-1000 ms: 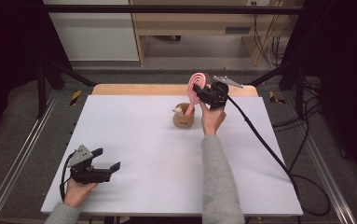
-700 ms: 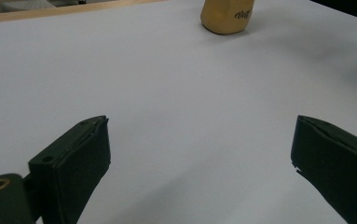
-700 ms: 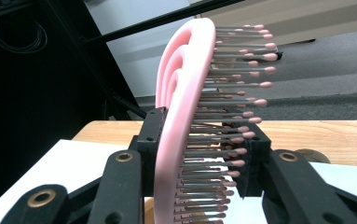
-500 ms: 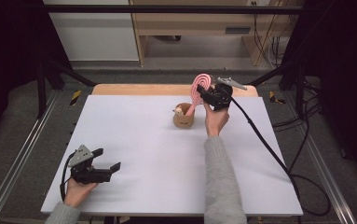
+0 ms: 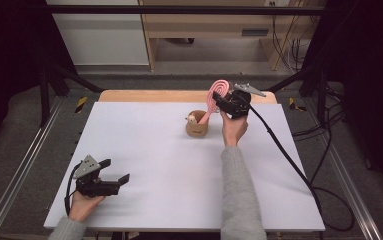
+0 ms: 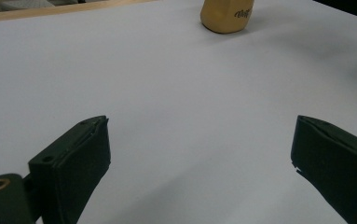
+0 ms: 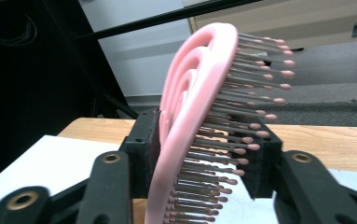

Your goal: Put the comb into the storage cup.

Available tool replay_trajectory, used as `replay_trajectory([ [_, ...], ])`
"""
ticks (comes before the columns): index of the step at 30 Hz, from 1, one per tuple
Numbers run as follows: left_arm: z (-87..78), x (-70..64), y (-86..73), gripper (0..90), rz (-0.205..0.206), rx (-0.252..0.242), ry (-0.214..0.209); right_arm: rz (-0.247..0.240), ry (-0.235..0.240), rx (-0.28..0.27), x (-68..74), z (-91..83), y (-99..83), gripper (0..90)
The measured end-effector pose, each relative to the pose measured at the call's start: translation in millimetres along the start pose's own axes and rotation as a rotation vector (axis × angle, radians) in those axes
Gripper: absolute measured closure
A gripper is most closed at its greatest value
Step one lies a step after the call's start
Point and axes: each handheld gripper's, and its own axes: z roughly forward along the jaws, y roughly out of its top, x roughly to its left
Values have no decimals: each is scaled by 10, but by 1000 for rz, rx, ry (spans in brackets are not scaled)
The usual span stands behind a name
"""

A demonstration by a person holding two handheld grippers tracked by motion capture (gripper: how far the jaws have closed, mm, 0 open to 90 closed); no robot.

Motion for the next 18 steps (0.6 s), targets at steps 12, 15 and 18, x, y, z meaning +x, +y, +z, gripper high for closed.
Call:
replay_trajectory([
  [12, 8, -7, -1, 45, -1, 0, 2, -66, -4, 63, -49, -17, -38, 274],
  [15, 9, -5, -2, 45, -2, 0, 2, -95, 5, 82, -40, -32, -59, 256],
  [18, 9, -6, -2, 45, -2, 0, 3, -136, -5, 61, -20, -61, -82, 219],
])
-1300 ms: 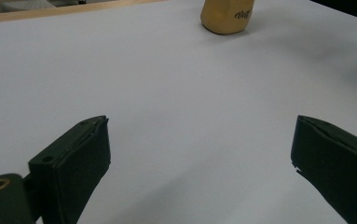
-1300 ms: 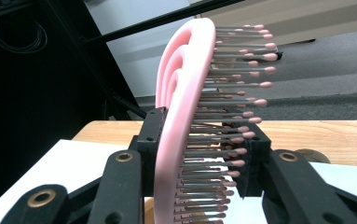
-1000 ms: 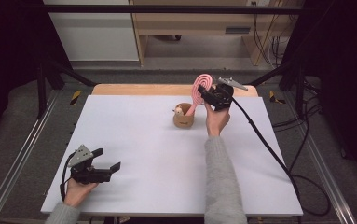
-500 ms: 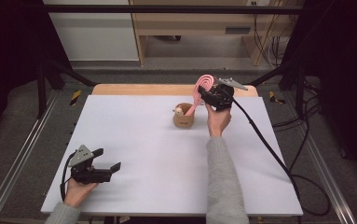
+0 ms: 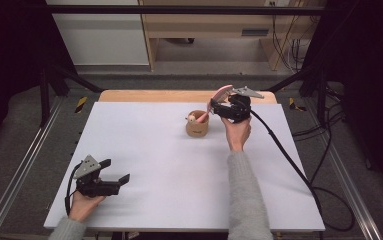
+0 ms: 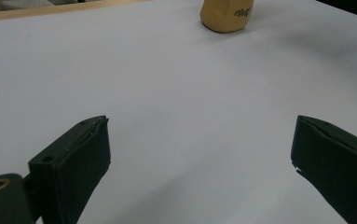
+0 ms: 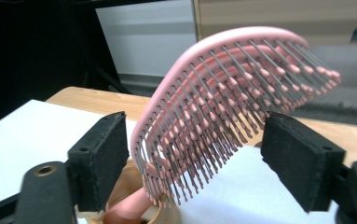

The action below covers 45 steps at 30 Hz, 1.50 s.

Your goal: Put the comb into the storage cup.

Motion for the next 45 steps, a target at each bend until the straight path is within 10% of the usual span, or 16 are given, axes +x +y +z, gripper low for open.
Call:
replay_trajectory([
  [12, 3, -1, -1, 45, -1, 0, 2, -69, 33, -94, 78, -243, 10, 92],
  [45, 5, -5, 1, 45, 2, -3, 3, -143, 224, -16, 213, -777, -176, 3],
])
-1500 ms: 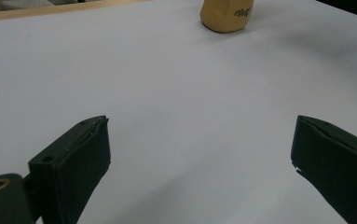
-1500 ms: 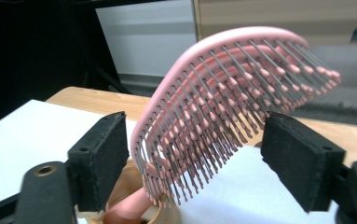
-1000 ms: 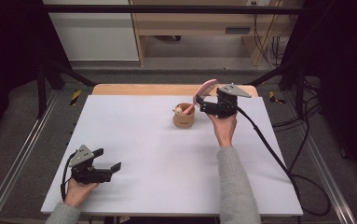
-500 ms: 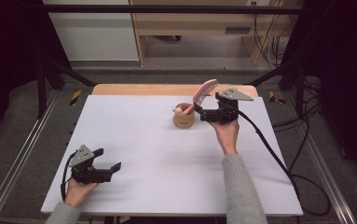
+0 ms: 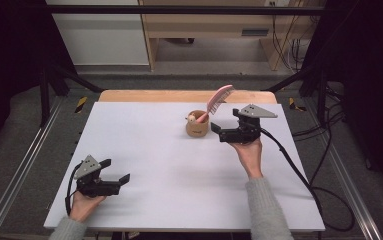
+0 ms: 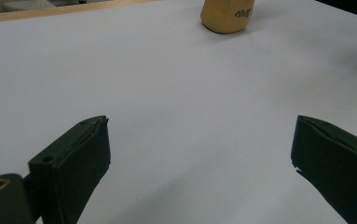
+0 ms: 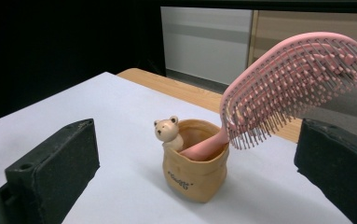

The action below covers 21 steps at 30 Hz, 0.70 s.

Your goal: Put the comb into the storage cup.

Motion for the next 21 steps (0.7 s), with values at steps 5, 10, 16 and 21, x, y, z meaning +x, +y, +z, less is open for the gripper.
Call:
replay_trajectory([
  [5, 0, -2, 0, 45, 1, 0, -1, 1, 17, -2, 16, -92, -45, 3],
  [10, 3, -2, -1, 45, 3, 3, -2, -1, 42, -4, 30, -197, -122, 3],
  [16, 8, -9, -1, 45, 6, 5, -4, -6, 77, 14, 57, -310, -274, 3],
  [21, 12, -9, -2, 45, 7, 7, -3, -10, 102, 24, 84, -365, -388, 3],
])
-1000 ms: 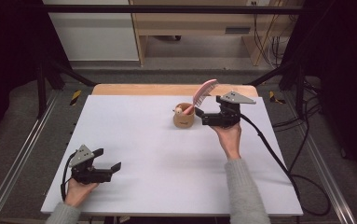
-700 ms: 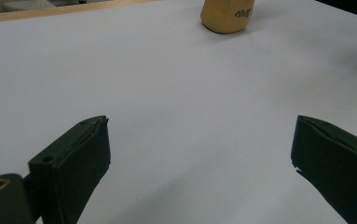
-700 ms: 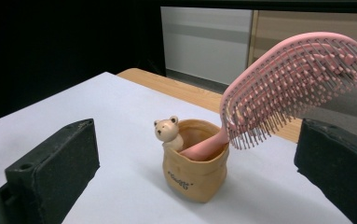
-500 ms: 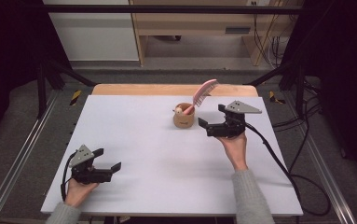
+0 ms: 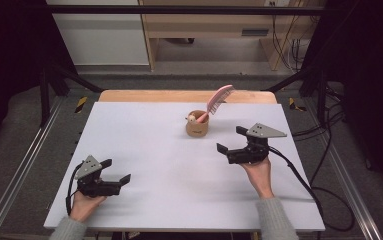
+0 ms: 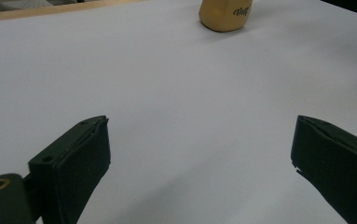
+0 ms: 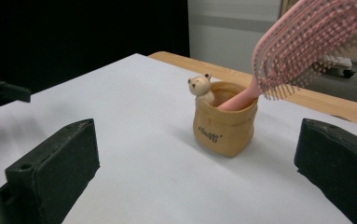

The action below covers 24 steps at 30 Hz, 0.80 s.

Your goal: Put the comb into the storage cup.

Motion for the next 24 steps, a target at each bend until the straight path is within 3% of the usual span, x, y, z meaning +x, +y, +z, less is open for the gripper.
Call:
replay_trajectory([
  [15, 9, -2, -2, 45, 6, 6, 0, 13, 14, 10, -20, -162, -291, 3],
  [24, 10, -5, -2, 45, 10, 7, -2, 18, 23, 15, -107, -315, -525, 4],
])
